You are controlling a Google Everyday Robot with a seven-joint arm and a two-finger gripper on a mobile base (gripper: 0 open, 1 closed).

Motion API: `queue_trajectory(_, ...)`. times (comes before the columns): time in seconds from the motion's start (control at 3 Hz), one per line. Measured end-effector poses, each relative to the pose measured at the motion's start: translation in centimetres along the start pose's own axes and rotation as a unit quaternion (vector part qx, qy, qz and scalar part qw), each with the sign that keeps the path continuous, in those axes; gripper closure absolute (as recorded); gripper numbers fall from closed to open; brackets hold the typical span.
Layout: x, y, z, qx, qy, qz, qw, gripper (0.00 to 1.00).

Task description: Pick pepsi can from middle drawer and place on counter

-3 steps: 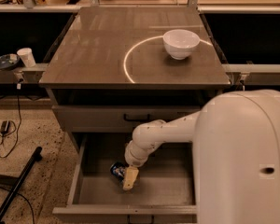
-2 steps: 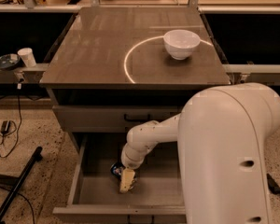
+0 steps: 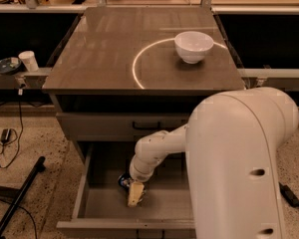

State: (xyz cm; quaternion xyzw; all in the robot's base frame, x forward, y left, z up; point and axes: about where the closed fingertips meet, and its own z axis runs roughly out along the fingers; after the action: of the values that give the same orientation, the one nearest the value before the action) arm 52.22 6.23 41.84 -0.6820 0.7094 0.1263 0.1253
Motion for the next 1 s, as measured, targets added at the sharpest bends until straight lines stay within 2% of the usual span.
queue_trajectory(1.0, 1.1, 0.7, 2.7, -0.003, 0.017, 0.023, 0.9996, 0.0)
